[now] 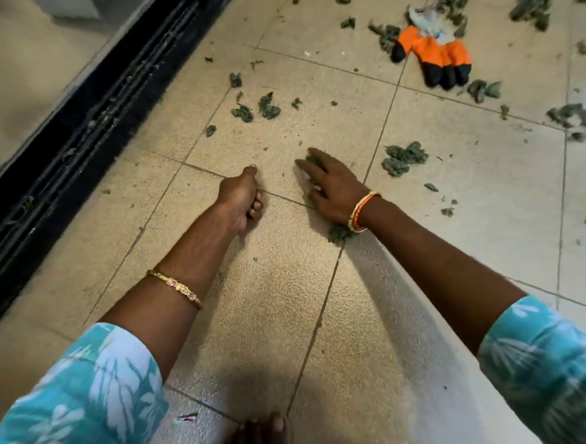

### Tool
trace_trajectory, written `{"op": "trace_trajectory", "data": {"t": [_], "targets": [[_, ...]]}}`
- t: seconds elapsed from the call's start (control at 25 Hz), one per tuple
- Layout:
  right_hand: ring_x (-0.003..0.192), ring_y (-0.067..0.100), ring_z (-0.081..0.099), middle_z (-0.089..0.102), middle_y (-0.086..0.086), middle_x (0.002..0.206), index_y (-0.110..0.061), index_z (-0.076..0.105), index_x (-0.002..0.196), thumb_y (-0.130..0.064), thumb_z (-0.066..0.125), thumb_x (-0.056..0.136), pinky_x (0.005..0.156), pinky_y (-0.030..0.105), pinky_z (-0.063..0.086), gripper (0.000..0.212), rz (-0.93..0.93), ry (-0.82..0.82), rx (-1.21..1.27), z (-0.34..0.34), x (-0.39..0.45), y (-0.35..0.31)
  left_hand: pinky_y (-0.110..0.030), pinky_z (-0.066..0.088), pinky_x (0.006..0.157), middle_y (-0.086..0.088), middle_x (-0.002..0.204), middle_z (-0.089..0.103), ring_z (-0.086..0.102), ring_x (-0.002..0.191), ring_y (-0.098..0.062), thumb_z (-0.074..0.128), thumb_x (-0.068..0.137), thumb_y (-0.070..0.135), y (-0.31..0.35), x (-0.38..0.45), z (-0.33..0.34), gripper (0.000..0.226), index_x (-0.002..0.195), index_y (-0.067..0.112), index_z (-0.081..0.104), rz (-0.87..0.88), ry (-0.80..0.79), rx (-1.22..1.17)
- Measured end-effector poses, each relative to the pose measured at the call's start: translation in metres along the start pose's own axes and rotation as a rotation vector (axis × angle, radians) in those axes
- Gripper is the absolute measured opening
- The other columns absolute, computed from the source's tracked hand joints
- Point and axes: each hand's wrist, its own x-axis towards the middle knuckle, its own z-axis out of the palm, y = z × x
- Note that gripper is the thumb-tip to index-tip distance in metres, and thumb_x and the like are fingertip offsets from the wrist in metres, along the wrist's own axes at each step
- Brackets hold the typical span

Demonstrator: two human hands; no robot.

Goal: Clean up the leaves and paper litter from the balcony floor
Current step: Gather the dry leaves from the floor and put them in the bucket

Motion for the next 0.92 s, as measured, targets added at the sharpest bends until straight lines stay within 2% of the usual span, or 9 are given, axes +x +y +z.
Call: {"op": "trace_trajectory", "data": {"t": [0.08, 0.16, 0.32, 0.48, 0.56, 0.64, 0.72, 0.8, 0.92], "targets": [[0.133, 0.044, 0.032, 0.033, 0.031, 0.143, 0.002, 0.041, 0.137, -0.012, 0.047, 0.088, 0.11, 0.051, 0.03, 0.052, -0.108, 0.02, -0.039, 0.008, -0.001, 0.003, -0.014, 0.023, 0.033, 0.008, 0.035, 0.04, 0.032, 0.03, -0.006, 0.045, 0.1, 0.032, -0.004, -0.002, 0.006, 0.039, 0.064, 0.016, 0.044, 0.018, -0.014, -0.004], [0.129, 0.042, 0.039, 0.041, 0.028, 0.139, 0.003, 0.048, 0.132, -0.007, 0.052, 0.09, 0.107, 0.046, 0.036, 0.044, -0.111, 0.045, -0.067, 0.009, -0.006, 0.008, -0.015, 0.024, 0.033, 0.006, 0.04, 0.042, 0.033, 0.032, -0.006, 0.044, 0.1, 0.031, -0.007, -0.004, 0.014, 0.039, 0.064, 0.016, 0.044, 0.032, -0.043, 0.017], [0.096, 0.04, 0.061, 0.066, 0.024, 0.104, 0.007, 0.069, 0.1, 0.007, 0.059, 0.079, 0.078, 0.04, 0.053, 0.023, -0.12, 0.2, -0.062, 0.0, -0.018, 0.014, -0.017, 0.037, 0.036, 0.004, 0.045, 0.054, 0.047, 0.034, -0.006, 0.044, 0.101, 0.032, -0.008, -0.006, 0.019, 0.039, 0.067, 0.014, 0.049, -0.023, -0.126, -0.037], [0.077, 0.012, 0.065, 0.072, 0.011, 0.091, 0.0, 0.072, 0.098, 0.003, 0.065, 0.081, 0.073, 0.017, 0.052, 0.018, 0.42, 0.456, 0.689, -0.041, -0.02, 0.019, -0.019, 0.053, 0.048, -0.01, 0.068, 0.071, 0.069, 0.054, -0.015, 0.041, 0.103, 0.027, -0.011, -0.017, 0.027, 0.033, 0.087, 0.003, 0.058, -0.105, -0.29, -0.204], [0.071, 0.011, 0.066, 0.072, 0.005, 0.077, 0.002, 0.071, 0.094, 0.006, 0.066, 0.08, 0.074, 0.02, 0.055, 0.015, 0.498, 0.482, 1.11, -0.057, -0.027, 0.018, -0.02, 0.055, 0.05, -0.014, 0.073, 0.073, 0.072, 0.061, -0.019, 0.037, 0.104, 0.026, -0.013, -0.024, 0.034, 0.036, 0.1, -0.003, 0.059, -0.147, -0.392, -0.269], [0.08, 0.019, 0.068, 0.071, 0.006, 0.078, -0.003, 0.071, 0.087, 0.007, 0.063, 0.081, 0.084, 0.032, 0.056, 0.015, 0.495, 0.46, 1.266, -0.063, -0.033, 0.005, -0.022, 0.058, 0.056, -0.018, 0.079, 0.072, 0.072, 0.065, -0.021, 0.032, 0.105, 0.029, -0.012, -0.029, 0.043, 0.044, 0.106, -0.008, 0.058, -0.173, -0.468, -0.297], [0.093, 0.024, 0.066, 0.07, 0.012, 0.094, -0.006, 0.071, 0.094, 0.003, 0.057, 0.086, 0.091, 0.038, 0.053, 0.019, 0.448, 0.407, 1.066, -0.056, -0.04, -0.016, -0.024, 0.059, 0.062, -0.021, 0.087, 0.07, 0.073, 0.07, -0.022, 0.029, 0.105, 0.035, -0.011, -0.033, 0.051, 0.053, 0.107, -0.008, 0.059, -0.174, -0.5, -0.312], [0.108, 0.022, 0.06, 0.065, 0.012, 0.114, -0.005, 0.062, 0.117, -0.006, 0.047, 0.091, 0.103, 0.034, 0.042, 0.03, 0.248, 0.307, 0.679, -0.039, -0.051, -0.038, -0.026, 0.059, 0.06, -0.02, 0.085, 0.07, 0.072, 0.07, -0.022, 0.03, 0.103, 0.043, -0.009, -0.035, 0.058, 0.056, 0.109, -0.004, 0.059, -0.179, -0.484, -0.346], [0.102, 0.021, 0.059, 0.065, 0.01, 0.108, -0.009, 0.038, 0.136, -0.017, 0.033, 0.085, 0.113, 0.036, 0.022, 0.051, 0.011, 0.137, 0.448, -0.023, -0.062, -0.054, -0.022, 0.053, 0.046, -0.011, 0.073, 0.065, 0.067, 0.055, -0.016, 0.036, 0.103, 0.041, -0.01, -0.032, 0.062, 0.046, 0.106, 0.0, 0.057, -0.152, -0.347, -0.281]]}}
